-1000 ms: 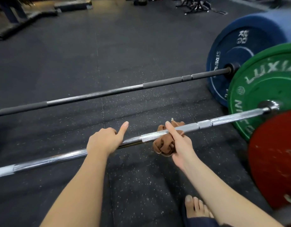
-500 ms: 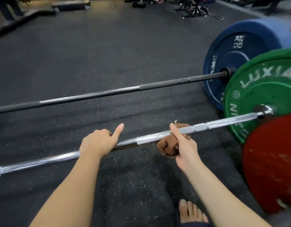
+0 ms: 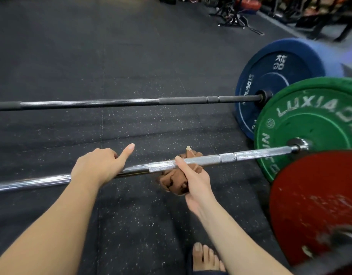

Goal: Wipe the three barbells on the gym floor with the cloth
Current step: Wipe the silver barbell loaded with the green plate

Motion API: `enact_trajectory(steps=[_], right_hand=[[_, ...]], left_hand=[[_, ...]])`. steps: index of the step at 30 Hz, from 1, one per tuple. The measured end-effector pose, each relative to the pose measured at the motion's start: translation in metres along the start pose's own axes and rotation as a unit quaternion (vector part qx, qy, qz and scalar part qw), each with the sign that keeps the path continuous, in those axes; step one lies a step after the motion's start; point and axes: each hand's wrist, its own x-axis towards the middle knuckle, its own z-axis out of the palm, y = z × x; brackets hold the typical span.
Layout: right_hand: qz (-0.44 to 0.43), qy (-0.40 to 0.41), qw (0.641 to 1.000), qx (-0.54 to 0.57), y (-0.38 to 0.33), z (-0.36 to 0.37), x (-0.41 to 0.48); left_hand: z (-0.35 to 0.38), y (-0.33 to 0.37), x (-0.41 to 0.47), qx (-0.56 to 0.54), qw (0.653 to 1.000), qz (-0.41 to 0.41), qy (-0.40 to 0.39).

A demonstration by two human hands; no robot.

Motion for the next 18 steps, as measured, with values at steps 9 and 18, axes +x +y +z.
enact_trajectory(steps=[9, 18], right_hand=[[0.036, 0.077, 0.996, -0.025, -0.026, -0.020, 0.015], [0.016, 0.082, 0.995, 0.059, -0.042, -0.048, 0.037]], left_hand=[[-0.002, 0.001, -0.002, -0.001, 1.000, 0.002, 0.002], [-0.002, 0.000, -0.001, -0.001, 1.000, 0.012, 0.004]])
